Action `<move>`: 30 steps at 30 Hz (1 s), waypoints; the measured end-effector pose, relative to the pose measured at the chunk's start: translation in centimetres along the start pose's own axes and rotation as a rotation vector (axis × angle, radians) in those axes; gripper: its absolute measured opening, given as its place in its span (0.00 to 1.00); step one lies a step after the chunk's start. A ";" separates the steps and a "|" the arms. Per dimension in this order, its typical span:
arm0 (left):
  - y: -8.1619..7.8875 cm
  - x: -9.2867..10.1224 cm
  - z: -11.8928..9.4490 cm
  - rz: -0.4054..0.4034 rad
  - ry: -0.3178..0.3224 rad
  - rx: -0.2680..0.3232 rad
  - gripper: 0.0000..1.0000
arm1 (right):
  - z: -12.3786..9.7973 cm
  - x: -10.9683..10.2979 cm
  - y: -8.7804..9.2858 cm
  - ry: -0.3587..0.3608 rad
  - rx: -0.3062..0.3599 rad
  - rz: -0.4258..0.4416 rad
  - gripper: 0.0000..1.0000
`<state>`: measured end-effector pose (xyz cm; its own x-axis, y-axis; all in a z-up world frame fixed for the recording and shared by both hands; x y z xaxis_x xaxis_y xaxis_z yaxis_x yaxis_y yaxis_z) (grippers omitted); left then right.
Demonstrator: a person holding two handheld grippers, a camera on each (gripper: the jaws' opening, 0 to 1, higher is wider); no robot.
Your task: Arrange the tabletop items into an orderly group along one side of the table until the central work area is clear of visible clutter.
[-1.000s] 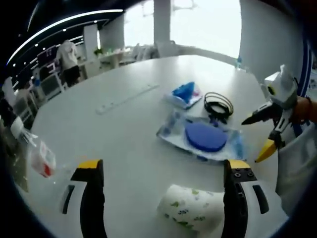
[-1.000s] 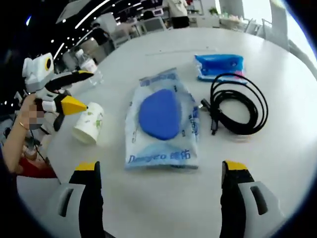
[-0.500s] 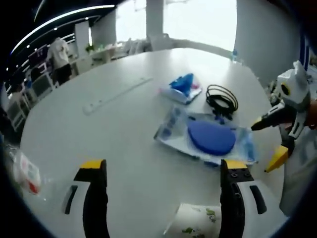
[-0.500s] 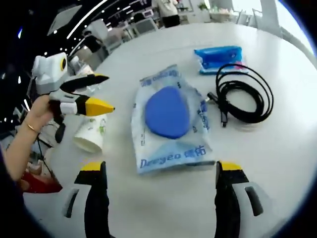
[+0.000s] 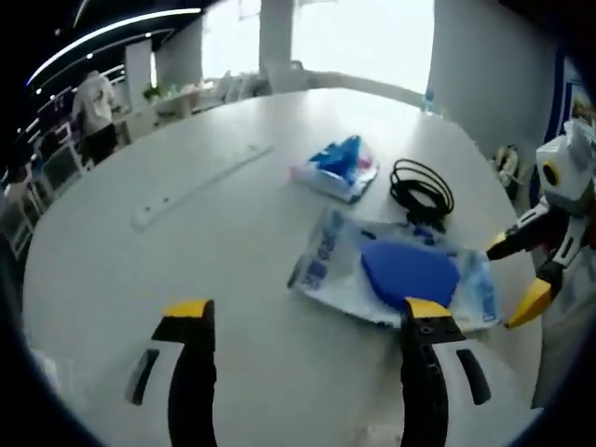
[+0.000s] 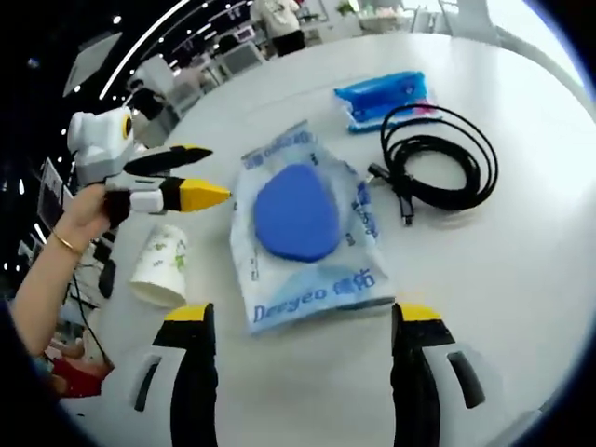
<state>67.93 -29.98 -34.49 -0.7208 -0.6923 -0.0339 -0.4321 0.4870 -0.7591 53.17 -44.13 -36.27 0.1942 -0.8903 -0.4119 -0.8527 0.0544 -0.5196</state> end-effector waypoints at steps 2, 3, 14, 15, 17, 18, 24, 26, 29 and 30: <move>-0.4 0.1 0.4 0.009 0.005 -0.001 0.72 | 0.1 0.0 0.2 0.003 -0.010 0.001 0.71; -0.5 0.3 0.6 0.016 0.016 -0.002 0.72 | 0.1 0.0 0.2 0.007 -0.006 0.011 0.70; -0.9 0.8 2.9 0.094 0.048 -0.033 0.60 | 0.1 1.0 0.5 0.051 -0.002 0.031 0.39; -1.0 0.7 3.2 0.103 0.048 -0.040 0.59 | 0.1 1.0 0.4 0.042 0.006 0.046 0.39; -0.9 0.7 3.4 0.123 0.054 -0.058 0.54 | 0.1 0.9 0.4 0.038 0.011 0.062 0.38; -0.9 0.7 3.5 0.128 0.063 -0.060 0.52 | 0.2 0.9 0.3 0.039 0.011 0.060 0.37; -0.1 1.1 3.6 0.199 0.134 -0.093 0.38 | 0.2 0.4 0.5 0.000 0.022 0.125 0.30; -0.1 1.2 3.6 0.203 0.145 -0.090 0.36 | 0.3 0.1 0.7 -0.014 0.017 0.156 0.28; -0.2 1.3 3.6 0.190 0.159 -0.077 0.29 | 0.5 -0.4 0.9 -0.039 0.006 0.169 0.24; -0.2 1.2 3.6 0.197 0.153 -0.076 0.27 | 0.6 -0.4 0.8 -0.039 0.012 0.167 0.23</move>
Point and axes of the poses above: the point that each gripper's makers call its tool centre point, and the gripper's own axes: z roughly forward along the fingers, x roughly to its right, y roughly out of its underside, the point moved 3 cm from there along -z, roughly backward along the fingers, and after that the axes turned 7 degrees about -y, right-handed, at the moved point
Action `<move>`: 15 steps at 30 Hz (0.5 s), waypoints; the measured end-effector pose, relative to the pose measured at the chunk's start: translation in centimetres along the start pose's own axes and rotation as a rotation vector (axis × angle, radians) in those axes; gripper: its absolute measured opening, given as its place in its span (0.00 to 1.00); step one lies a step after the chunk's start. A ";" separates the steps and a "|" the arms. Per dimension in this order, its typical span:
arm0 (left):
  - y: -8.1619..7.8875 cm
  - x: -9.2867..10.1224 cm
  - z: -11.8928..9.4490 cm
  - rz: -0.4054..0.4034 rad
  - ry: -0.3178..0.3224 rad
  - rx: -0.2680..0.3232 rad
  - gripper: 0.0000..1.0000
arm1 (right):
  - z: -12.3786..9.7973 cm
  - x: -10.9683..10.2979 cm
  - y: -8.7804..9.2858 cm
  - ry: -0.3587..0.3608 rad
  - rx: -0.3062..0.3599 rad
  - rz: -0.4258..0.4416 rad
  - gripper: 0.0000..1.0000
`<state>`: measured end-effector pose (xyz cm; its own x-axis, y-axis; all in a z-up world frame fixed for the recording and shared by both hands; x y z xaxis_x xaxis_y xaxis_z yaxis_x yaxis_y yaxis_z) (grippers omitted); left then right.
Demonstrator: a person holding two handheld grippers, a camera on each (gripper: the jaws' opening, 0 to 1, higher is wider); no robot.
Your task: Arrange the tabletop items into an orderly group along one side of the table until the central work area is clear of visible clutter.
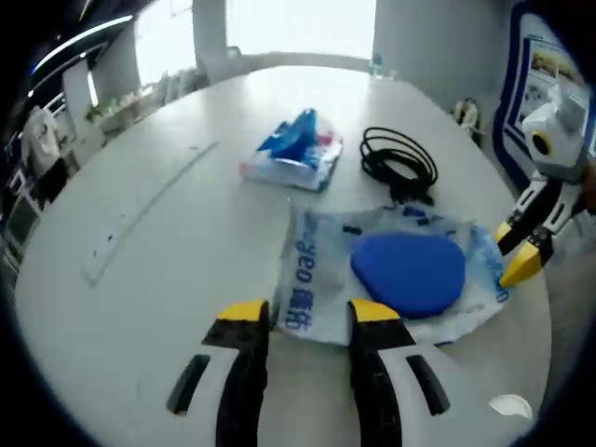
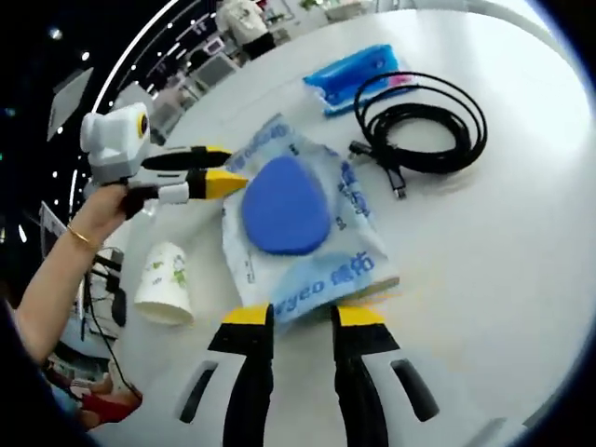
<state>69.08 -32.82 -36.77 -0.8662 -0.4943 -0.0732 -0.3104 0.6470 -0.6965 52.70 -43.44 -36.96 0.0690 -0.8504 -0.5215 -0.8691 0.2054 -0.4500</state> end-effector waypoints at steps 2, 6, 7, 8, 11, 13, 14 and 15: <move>0.0 -0.3 0.0 0.013 -0.018 0.005 0.22 | 0.0 -0.1 0.0 0.005 -0.002 -0.018 0.23; 0.0 -0.2 -0.1 0.019 -0.026 -0.008 0.19 | 0.2 0.1 -0.1 0.009 -0.002 -0.030 0.20; 0.1 -0.2 -0.1 0.010 -0.030 -0.015 0.19 | 0.1 0.1 -0.1 0.012 -0.004 -0.031 0.19; 0.1 -0.2 -0.1 0.001 -0.032 -0.018 0.18 | 0.1 0.2 -0.1 0.014 -0.004 -0.027 0.18; 0.2 -0.5 -0.2 -0.017 -0.048 -0.022 0.14 | 0.2 0.4 0.0 0.004 -0.003 0.014 0.15; 0.2 -0.7 -0.3 -0.023 -0.058 -0.020 0.10 | 0.2 0.4 -0.1 -0.001 -0.003 0.028 0.13; 0.1 -0.7 -0.3 -0.025 -0.058 -0.018 0.08 | 0.3 0.4 -0.1 -0.001 -0.004 0.028 0.12; 0.1 -0.7 -0.3 -0.024 -0.059 -0.015 0.07 | 0.3 0.2 -0.2 -0.011 -0.005 0.023 0.10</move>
Point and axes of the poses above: the point that each gripper's makers call its tool centre point, and the gripper's own axes: z roughly forward along the fingers, x roughly to its right, y roughly out of its underside, the point moved 3 cm from there along -z, roughly backward along the fingers, and after that the axes turned 7 degrees about -y, right-handed, at the moved point
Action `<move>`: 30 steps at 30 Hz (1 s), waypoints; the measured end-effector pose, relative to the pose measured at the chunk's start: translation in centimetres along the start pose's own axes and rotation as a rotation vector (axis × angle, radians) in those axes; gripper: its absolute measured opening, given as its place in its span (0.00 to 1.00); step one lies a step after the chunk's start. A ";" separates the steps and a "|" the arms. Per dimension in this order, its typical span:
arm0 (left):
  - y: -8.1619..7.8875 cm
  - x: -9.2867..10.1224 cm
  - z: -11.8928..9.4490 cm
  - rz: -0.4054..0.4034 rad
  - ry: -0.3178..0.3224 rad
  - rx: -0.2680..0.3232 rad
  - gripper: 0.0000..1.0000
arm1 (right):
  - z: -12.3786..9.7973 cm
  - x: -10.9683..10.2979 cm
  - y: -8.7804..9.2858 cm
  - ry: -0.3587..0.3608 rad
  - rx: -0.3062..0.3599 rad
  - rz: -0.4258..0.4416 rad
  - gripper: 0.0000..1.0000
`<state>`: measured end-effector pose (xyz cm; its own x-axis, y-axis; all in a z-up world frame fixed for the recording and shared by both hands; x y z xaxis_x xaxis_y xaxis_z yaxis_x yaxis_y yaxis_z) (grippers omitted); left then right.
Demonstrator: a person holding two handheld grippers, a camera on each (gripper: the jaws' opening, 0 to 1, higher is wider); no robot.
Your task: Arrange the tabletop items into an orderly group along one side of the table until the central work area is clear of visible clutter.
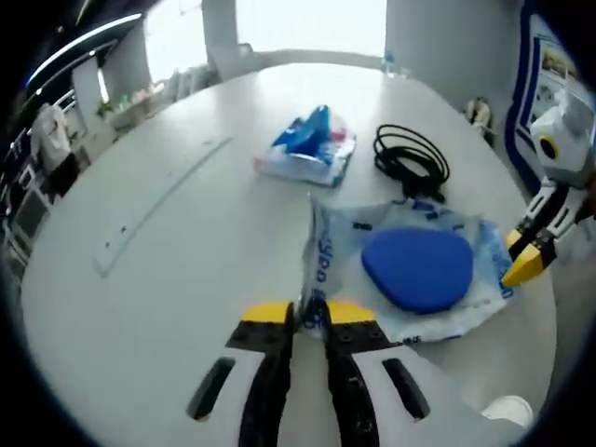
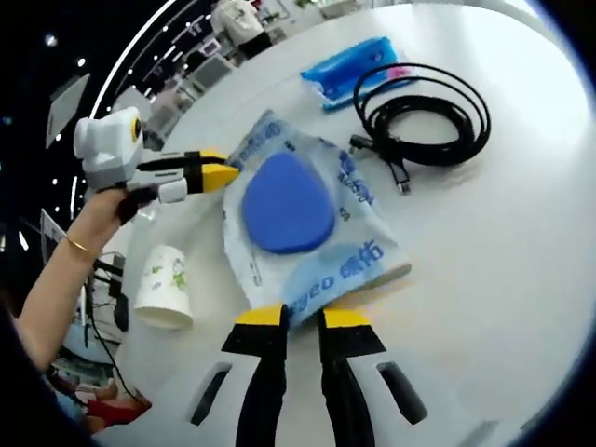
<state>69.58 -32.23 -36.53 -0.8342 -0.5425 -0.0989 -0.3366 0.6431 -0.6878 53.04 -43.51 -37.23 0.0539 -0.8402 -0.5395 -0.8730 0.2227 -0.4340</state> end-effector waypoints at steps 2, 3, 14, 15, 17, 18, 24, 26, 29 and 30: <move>0.0 0.0 0.0 0.000 0.000 -0.001 0.05 | 0.0 0.1 -0.1 0.006 0.001 -0.030 0.07; -0.1 0.0 -0.1 0.000 -0.003 0.002 0.04 | 0.1 -0.1 -0.2 -0.003 -0.004 -0.046 0.06; -0.1 0.1 -1.2 0.026 -0.022 0.001 0.00 | -0.3 0.7 -1.3 0.023 0.032 -0.055 0.01; 0.0 0.1 -1.3 0.022 -0.024 0.002 0.00 | -0.4 0.7 -1.3 0.024 0.033 -0.056 0.01; 0.3 0.0 -1.7 -0.005 -0.030 0.005 0.00 | -0.5 0.5 -1.4 0.022 0.037 -0.059 0.01; 0.5 -0.1 -1.9 -0.010 -0.033 0.006 0.00 | -0.5 0.3 -1.5 0.018 0.040 -0.063 0.01; 1.7 -0.7 -3.9 -0.078 -0.043 0.012 0.00 | -0.5 -0.8 -1.7 0.008 0.050 -0.117 0.01; 1.7 -0.7 -4.6 -0.077 -0.053 0.018 0.00 | -0.5 -1.0 -2.0 0.017 0.055 -0.168 0.01; 1.5 -0.8 -5.3 -0.078 -0.062 0.023 0.00 | -0.6 -1.2 -2.7 0.038 0.060 -0.218 0.01; 1.4 -0.9 -5.7 -0.078 -0.070 0.029 0.00 | -0.7 -1.1 -3.1 0.047 0.065 -0.237 0.01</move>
Point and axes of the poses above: the point that each gripper's makers call its tool centre point, and the gripper's own axes: z roughly forward along the fingers, x roughly to its right, y roughly out of its underside, the point moved 3 cm from there along -z, roughly backward along the fingers, and after that the axes turned 7 degrees about -y, right-handed, at the moved point
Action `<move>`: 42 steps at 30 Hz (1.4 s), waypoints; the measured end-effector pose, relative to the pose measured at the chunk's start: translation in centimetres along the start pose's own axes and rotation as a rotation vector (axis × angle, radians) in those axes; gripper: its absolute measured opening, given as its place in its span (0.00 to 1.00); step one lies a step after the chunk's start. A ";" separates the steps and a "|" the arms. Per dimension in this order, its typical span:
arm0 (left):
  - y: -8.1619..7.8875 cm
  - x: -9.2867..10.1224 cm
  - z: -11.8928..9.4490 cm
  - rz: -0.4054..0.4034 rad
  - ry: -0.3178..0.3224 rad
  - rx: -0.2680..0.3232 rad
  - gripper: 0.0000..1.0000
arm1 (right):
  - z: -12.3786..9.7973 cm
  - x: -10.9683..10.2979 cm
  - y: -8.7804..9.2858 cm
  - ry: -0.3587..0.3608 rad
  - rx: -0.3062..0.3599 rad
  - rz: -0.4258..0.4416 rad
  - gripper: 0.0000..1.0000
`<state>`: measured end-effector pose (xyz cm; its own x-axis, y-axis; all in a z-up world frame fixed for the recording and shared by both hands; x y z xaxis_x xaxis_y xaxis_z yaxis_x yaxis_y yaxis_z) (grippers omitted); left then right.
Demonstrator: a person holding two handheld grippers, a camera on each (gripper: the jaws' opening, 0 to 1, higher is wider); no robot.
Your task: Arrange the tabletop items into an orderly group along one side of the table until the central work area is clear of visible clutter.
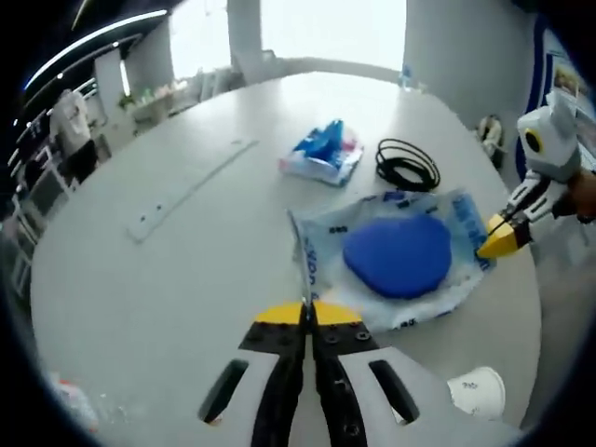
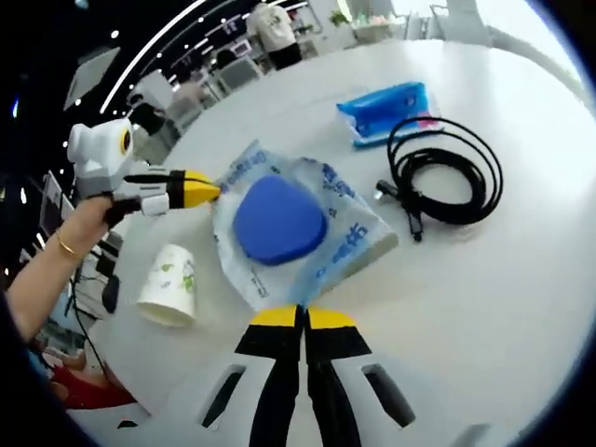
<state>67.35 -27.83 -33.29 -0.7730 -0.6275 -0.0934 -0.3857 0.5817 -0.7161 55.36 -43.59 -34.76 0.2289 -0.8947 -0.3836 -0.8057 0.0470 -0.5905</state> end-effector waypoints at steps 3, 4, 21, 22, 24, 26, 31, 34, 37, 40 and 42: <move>-0.3 -0.3 -0.8 -0.011 -0.020 0.013 0.00 | -0.2 0.1 -0.9 0.010 0.015 -0.022 0.01; -0.2 -0.3 -1.1 -0.015 -0.025 0.010 0.00 | -0.3 0.3 -1.5 0.018 0.025 -0.037 0.01; 0.2 -0.7 -4.7 -0.060 -0.159 0.060 0.00 | -0.1 0.9 -7.9 0.033 0.097 -0.096 0.01; 0.2 -0.7 -4.9 -0.064 -0.163 0.060 0.00 | 0.0 0.8 -8.2 0.033 0.095 -0.104 0.01; 0.3 -0.8 -5.1 -0.081 -0.170 0.057 0.00 | 0.2 0.6 -8.7 0.036 0.092 -0.130 0.01; 0.2 -1.0 -5.4 -0.089 -0.192 0.065 0.00 | 0.5 0.5 -9.4 0.040 0.089 -0.158 0.01; 0.1 -1.5 -5.7 -0.160 -0.221 0.091 0.00 | 1.4 0.7 -11.3 0.054 0.083 -0.214 0.01; 0.2 -1.8 -5.7 -0.166 -0.236 0.080 0.00 | 2.3 0.8 -12.5 0.046 0.076 -0.237 0.01; 0.2 -2.1 -5.8 -0.164 -0.250 0.084 0.00 | 3.2 0.8 -13.2 0.051 0.058 -0.282 0.01; 0.3 -2.5 -5.6 -0.168 -0.261 0.081 0.00 | 4.0 0.8 -13.9 0.047 0.052 -0.290 0.01; 0.4 -2.8 -5.5 -0.171 -0.268 0.080 0.00 | 4.6 0.9 -14.4 0.045 0.045 -0.309 0.01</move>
<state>66.60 -22.99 -29.50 -0.5360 -0.8329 -0.1379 -0.4499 0.4201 -0.7881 69.68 -42.97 -29.91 0.4343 -0.8882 -0.1499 -0.6761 -0.2115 -0.7058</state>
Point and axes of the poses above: the point that each gripper's makers call its tool centre point, and the gripper's own axes: z roughly forward along the fingers, x roughly to its right, y roughly out of its underside, the point moved 3 cm from there along -z, roughly backward along the fingers, and after that the axes turned 7 degrees about -y, right-handed, at the moved point
